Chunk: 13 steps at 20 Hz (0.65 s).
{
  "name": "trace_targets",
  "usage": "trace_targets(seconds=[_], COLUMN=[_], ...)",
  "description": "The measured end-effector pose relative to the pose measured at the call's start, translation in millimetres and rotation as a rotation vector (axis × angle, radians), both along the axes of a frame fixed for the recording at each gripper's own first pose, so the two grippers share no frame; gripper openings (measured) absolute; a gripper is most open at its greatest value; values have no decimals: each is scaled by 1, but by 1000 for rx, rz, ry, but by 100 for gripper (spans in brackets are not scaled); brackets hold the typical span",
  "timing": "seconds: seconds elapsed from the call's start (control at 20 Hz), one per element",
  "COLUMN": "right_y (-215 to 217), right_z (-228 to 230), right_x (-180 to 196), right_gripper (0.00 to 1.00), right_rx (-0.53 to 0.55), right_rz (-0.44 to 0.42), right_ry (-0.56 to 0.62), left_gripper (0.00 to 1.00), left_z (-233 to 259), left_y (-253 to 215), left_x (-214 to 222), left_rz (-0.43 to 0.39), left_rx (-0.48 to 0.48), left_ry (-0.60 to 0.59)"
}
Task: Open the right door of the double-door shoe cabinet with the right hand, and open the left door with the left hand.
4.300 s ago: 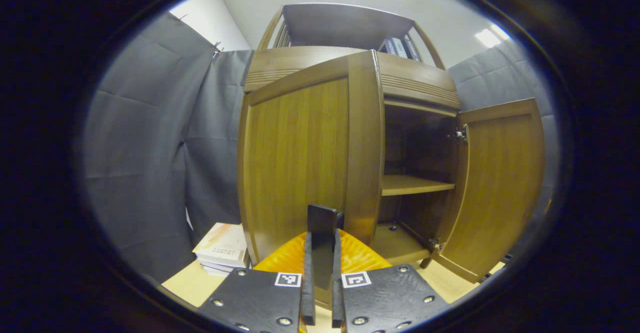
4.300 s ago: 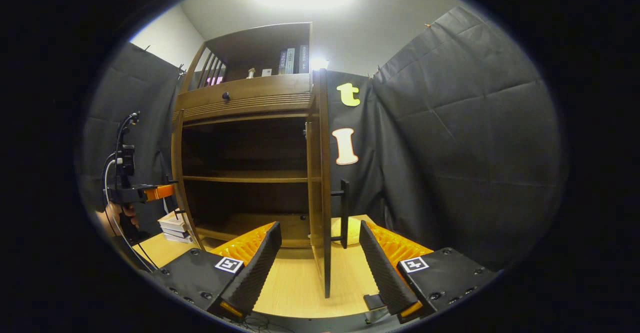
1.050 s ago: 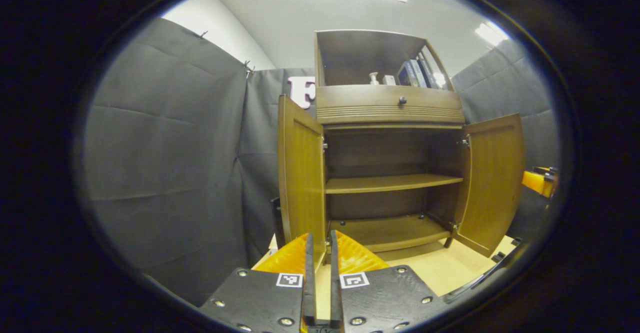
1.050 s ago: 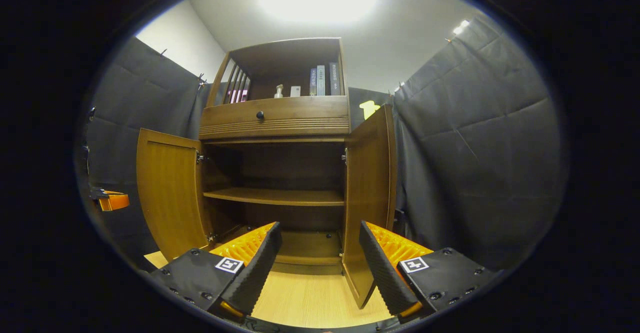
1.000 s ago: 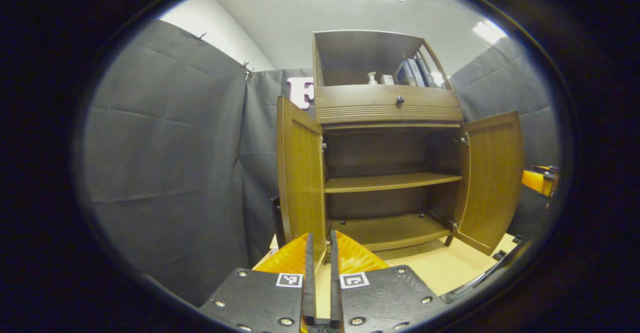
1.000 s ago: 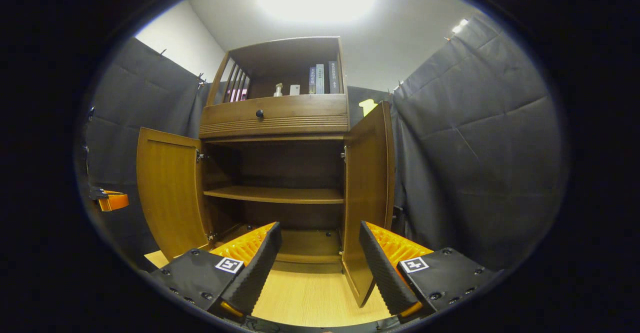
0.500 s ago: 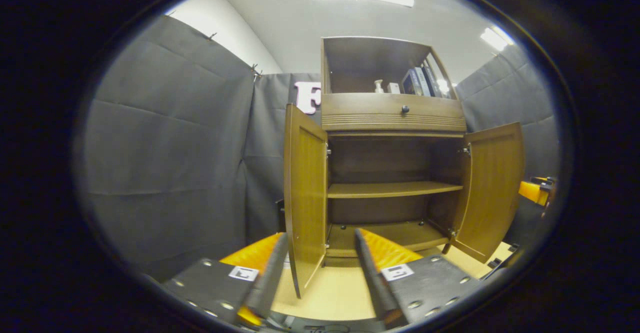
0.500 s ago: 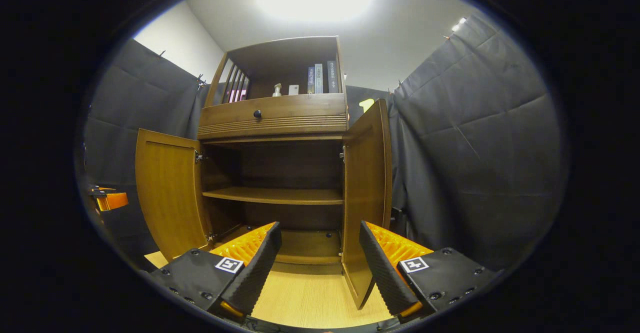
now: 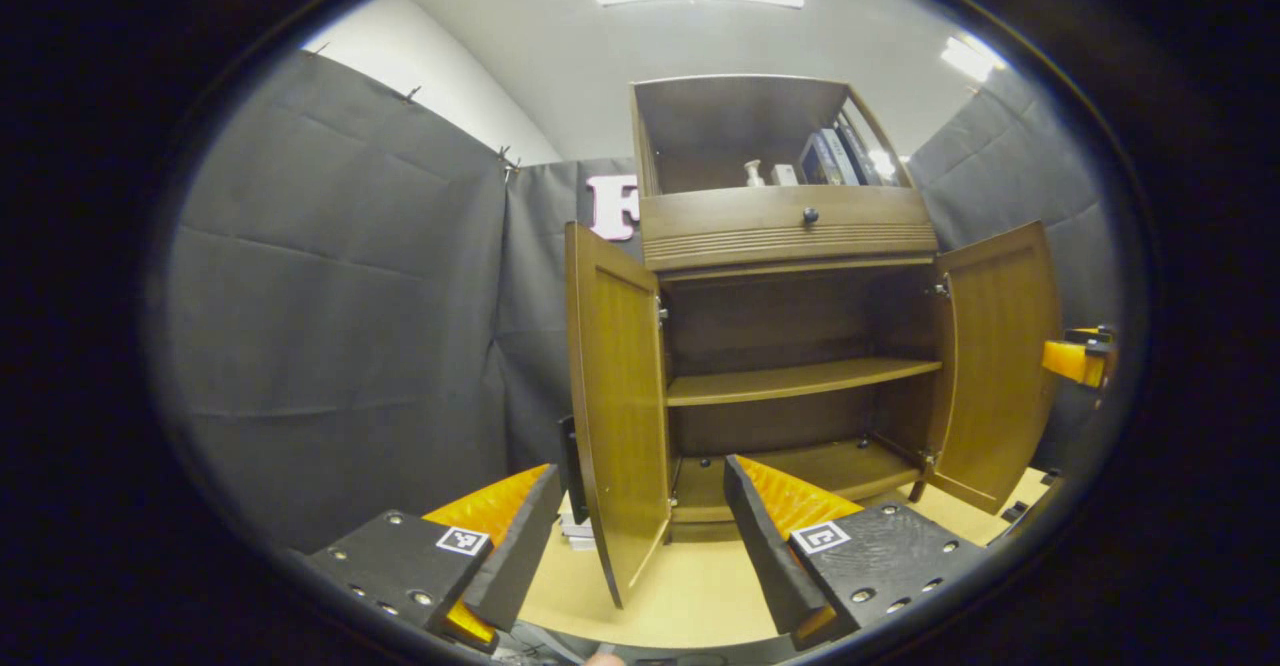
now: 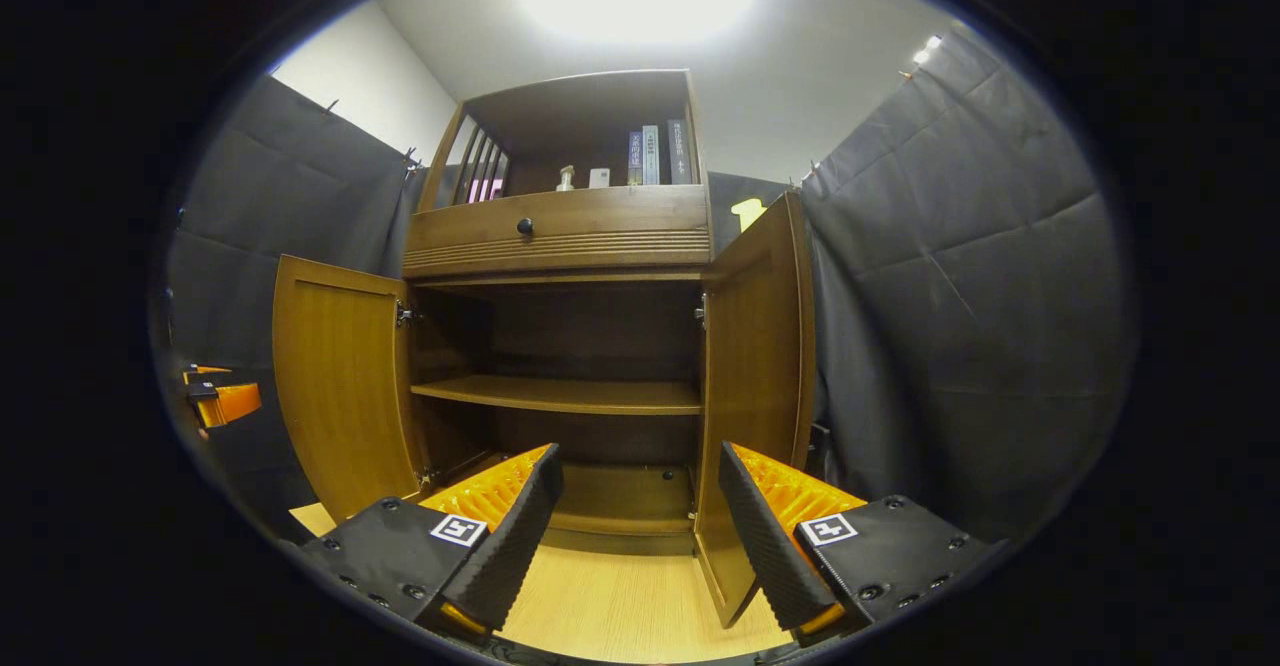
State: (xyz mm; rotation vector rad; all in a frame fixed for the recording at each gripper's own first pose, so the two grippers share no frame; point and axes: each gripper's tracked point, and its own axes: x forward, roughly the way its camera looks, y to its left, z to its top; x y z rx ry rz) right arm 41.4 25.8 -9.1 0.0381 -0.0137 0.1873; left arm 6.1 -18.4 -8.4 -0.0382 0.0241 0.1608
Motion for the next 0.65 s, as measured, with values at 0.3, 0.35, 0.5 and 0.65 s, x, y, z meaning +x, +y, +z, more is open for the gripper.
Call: trace_targets(seconds=[0.3, 0.35, 0.5, 0.65], right_y=[2, 3, 5, 6], right_z=[-1, 0, 2, 4], right_x=[7, 9, 12, 15], right_gripper=[95, 98, 98, 98], right_rx=[2, 1, -1, 3], right_rz=[4, 5, 6, 5], right_ry=[-3, -2, -9, -16], left_gripper=[16, 16, 16, 16], left_z=[-7, -6, -2, -1], left_y=[8, 9, 11, 11], left_x=[9, 10, 15, 20], left_rz=[27, 30, 31, 28], left_rx=[-6, -4, 0, 4], left_ry=[15, 13, 2, 1])
